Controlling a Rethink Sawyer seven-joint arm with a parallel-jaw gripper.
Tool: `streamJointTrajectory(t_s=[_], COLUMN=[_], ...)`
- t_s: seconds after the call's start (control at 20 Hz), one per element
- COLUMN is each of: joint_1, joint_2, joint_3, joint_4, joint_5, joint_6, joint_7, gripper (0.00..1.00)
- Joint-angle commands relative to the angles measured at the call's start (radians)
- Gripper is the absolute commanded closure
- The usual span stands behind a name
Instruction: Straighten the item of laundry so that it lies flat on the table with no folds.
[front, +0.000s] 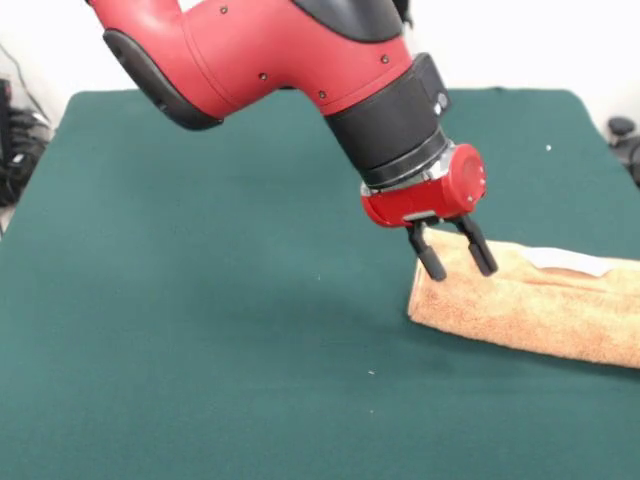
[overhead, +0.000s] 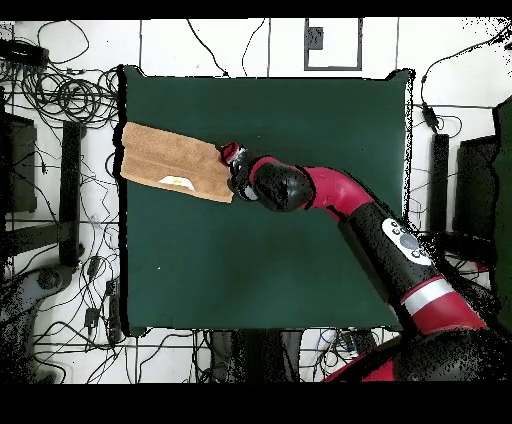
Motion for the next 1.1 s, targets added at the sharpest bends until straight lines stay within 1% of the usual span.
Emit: streamJointTrajectory(t_s=[0.05, 0.25, 0.35, 0.45, 0.5, 0.55, 0.6, 0.7, 0.85, 0.95, 1.1], joint_1=[0.100, 0.126, 0.154, 0.194, 0.221, 0.233, 0.258, 0.258, 0.241, 0.221, 0.193], joint_2=[-0.102, -0.126, -0.116, -0.093, -0.084, -0.078, -0.079, -0.068, -0.061, -0.059, -0.024], joint_3=[-0.111, -0.126, -0.148, -0.190, -0.216, -0.229, -0.252, -0.246, -0.216, -0.187, -0.140], joint_4=[-0.017, 0.011, -0.010, -0.080, -0.129, -0.156, -0.193, -0.224, -0.233, -0.233, -0.253], joint_5=[-0.040, -0.012, -0.030, -0.096, -0.145, -0.166, -0.206, -0.232, -0.245, -0.240, -0.222], joint_6=[0.087, 0.077, 0.064, 0.053, 0.051, 0.054, 0.058, 0.077, 0.105, 0.133, 0.171], joint_7=[-0.034, 0.017, 0.004, -0.052, -0.092, -0.112, -0.137, -0.182, -0.224, -0.249, -0.291], gripper=[0.00, 0.00, 0.00, 0.00, 0.00, 0.00, 0.00, 0.00, 0.00, 0.00, 0.00])
